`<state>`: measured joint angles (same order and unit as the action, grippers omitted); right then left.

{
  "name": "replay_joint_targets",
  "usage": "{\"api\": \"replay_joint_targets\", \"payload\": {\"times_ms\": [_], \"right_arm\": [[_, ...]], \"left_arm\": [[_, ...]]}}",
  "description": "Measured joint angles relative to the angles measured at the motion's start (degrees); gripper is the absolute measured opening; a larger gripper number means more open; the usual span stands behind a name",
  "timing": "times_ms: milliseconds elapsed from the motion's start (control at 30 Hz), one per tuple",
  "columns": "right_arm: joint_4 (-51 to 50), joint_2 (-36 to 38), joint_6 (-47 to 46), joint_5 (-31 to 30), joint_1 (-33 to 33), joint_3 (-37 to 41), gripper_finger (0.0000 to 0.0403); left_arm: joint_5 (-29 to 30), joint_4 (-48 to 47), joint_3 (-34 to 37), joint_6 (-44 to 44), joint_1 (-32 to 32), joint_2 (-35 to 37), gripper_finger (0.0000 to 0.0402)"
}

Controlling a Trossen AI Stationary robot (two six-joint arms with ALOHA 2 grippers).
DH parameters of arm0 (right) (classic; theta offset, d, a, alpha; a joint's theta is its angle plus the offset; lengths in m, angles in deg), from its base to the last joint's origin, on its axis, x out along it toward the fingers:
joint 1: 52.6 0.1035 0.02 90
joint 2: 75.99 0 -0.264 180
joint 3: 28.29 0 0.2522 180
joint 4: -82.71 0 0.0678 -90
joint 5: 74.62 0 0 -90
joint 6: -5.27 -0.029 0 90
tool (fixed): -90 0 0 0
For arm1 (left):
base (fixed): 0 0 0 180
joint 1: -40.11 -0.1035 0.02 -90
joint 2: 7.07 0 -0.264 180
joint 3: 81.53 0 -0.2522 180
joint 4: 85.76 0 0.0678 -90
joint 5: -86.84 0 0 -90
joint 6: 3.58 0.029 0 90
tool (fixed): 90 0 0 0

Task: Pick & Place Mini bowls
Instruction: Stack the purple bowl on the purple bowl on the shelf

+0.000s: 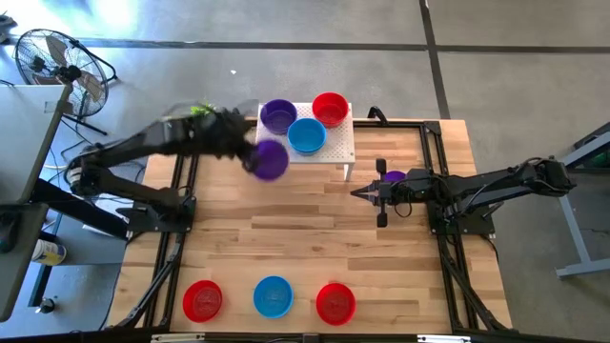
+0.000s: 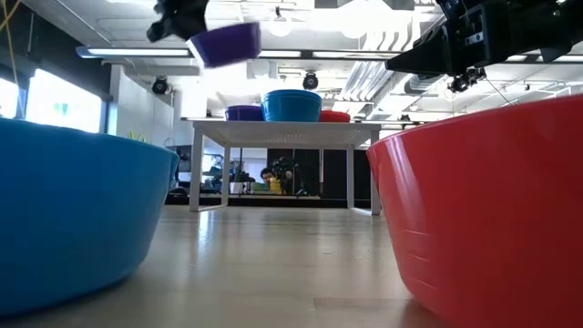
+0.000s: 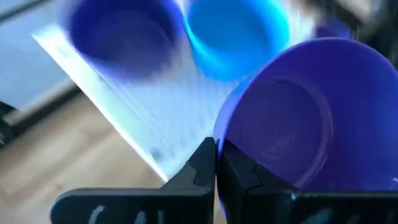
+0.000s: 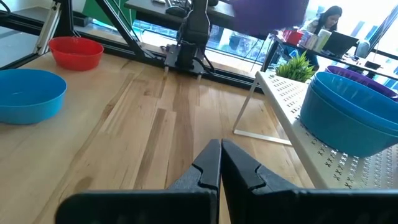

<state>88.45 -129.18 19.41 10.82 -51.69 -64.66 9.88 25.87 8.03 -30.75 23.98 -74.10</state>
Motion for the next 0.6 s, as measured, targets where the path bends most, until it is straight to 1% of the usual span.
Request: {"api": "replay_joint_targets", "payload": {"times_ms": [133,200,267,400,600], "right_arm": [[0.01,0.00,0.07,0.01,-0.05,0.00,0.0000],[0.01,0.00,0.27,0.00,-0.20,0.00,0.0000],[0.02,0.00,0.45,0.00,-0.33,0.00,0.0000],[0.00,0.00,0.47,0.17,-0.94,0.00,0.0000],[-0.02,0.00,0.79,0.46,-0.91,0.00,0.0000]], "left_arm": [[-0.99,1.68,-6.18,1.21,-9.00,-1.53,0.0001],[-2.90,2.79,-7.79,1.66,-13.04,-3.26,0.0001],[-6.13,5.15,-8.74,3.10,-16.22,-5.19,0.0001],[-13.12,8.26,-9.74,4.38,-21.49,-10.68,0.0001],[-14.75,8.40,-10.78,4.38,-26.80,-17.60,0.0000]]}}
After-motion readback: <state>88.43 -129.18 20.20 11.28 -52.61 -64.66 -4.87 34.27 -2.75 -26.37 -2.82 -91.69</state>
